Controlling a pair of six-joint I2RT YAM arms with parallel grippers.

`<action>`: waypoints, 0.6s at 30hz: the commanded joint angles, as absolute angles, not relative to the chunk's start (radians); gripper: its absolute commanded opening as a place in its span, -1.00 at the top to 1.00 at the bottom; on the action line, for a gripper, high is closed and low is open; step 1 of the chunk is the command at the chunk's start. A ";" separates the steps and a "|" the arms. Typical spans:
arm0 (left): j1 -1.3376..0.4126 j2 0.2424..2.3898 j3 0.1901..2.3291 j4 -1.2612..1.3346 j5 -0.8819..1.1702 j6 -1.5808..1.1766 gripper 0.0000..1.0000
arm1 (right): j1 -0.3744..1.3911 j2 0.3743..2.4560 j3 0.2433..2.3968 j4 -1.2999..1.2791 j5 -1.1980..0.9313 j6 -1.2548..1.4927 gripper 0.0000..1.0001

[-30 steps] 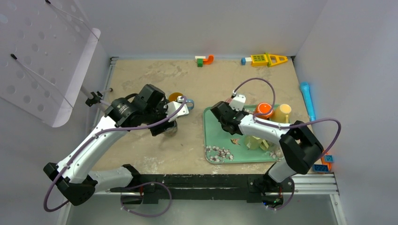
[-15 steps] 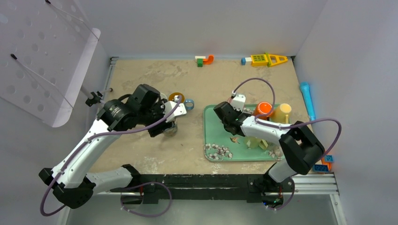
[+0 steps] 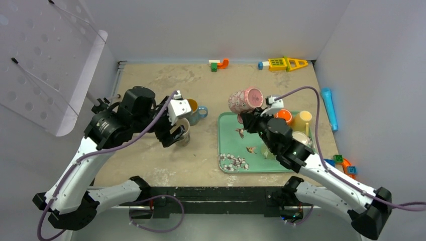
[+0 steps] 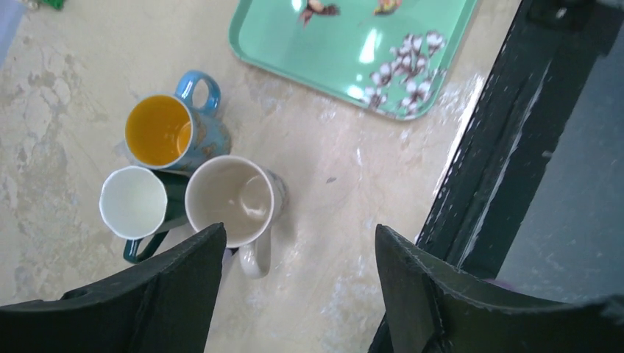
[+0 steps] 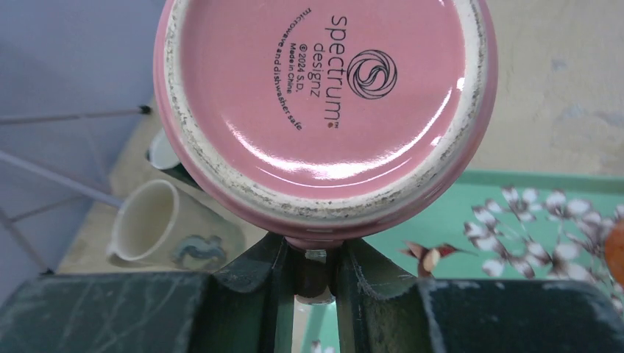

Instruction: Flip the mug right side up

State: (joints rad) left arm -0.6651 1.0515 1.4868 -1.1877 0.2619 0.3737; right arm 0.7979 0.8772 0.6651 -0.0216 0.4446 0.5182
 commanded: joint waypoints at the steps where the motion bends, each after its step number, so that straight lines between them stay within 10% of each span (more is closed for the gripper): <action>1: -0.635 0.991 1.533 -0.999 0.441 0.207 -0.62 | 0.806 0.745 0.733 0.234 0.279 0.399 1.00; 9: -0.593 1.013 1.659 -0.779 0.804 -0.120 -0.81 | 0.847 0.657 0.798 0.566 -0.289 0.381 1.00; 18: -0.592 1.085 1.671 -0.657 0.943 -0.261 -0.95 | 0.923 0.717 0.792 0.770 -0.386 0.419 1.00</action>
